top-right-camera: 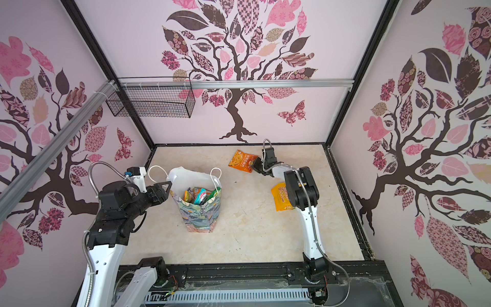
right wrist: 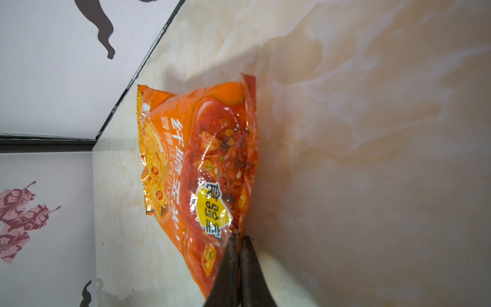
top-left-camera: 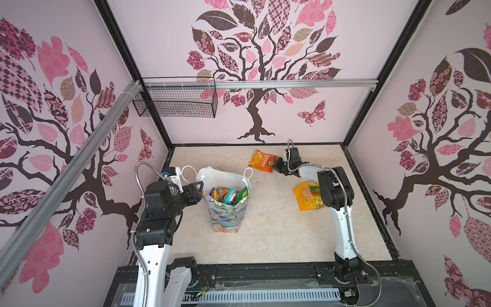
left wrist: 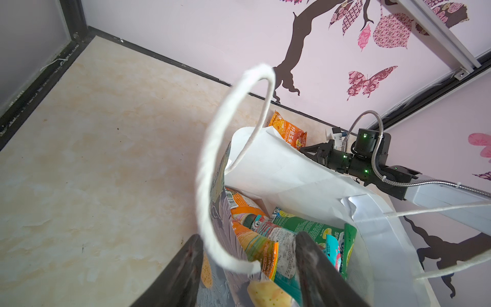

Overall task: Place the snacks into the paper bag
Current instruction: 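Lower the open right gripper onto the corn-chip packet's edge, then close the right gripper on the corn-chip packet's edge and lift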

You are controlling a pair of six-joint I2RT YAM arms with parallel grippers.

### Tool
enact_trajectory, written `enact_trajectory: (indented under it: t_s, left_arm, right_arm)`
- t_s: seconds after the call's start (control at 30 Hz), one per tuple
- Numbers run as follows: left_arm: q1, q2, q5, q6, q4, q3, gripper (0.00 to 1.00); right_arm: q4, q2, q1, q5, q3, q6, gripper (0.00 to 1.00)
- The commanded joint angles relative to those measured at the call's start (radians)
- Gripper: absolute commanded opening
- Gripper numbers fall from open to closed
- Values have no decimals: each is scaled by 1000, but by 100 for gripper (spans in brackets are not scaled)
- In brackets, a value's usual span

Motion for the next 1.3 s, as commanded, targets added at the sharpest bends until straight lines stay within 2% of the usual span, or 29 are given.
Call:
enact_trajectory:
  t_s: [0.0, 0.37, 0.63, 0.83, 1.07, 1.27]
  left_arm:
    - [-1, -12, 7, 0, 9, -6, 59]
    - [15, -20, 15, -1, 14, -10, 59]
    - [51, -14, 60, -6, 28, -13, 59]
    - [66, -10, 95, -12, 41, -16, 59]
    - [71, -18, 106, -16, 57, -24, 59]
    - [73, -14, 118, -16, 60, -23, 58]
  right_arm:
    - [21, 0, 4, 9, -21, 6, 0]
    - [96, -60, 4, 5, -117, 19, 0]
    - [153, -115, 3, 1, -195, 11, 0]
    - [176, -189, 1, -56, -242, 43, 0]
    - [372, -301, 1, -10, -467, 117, 0]
    - [387, -322, 5, -54, -455, 119, 0]
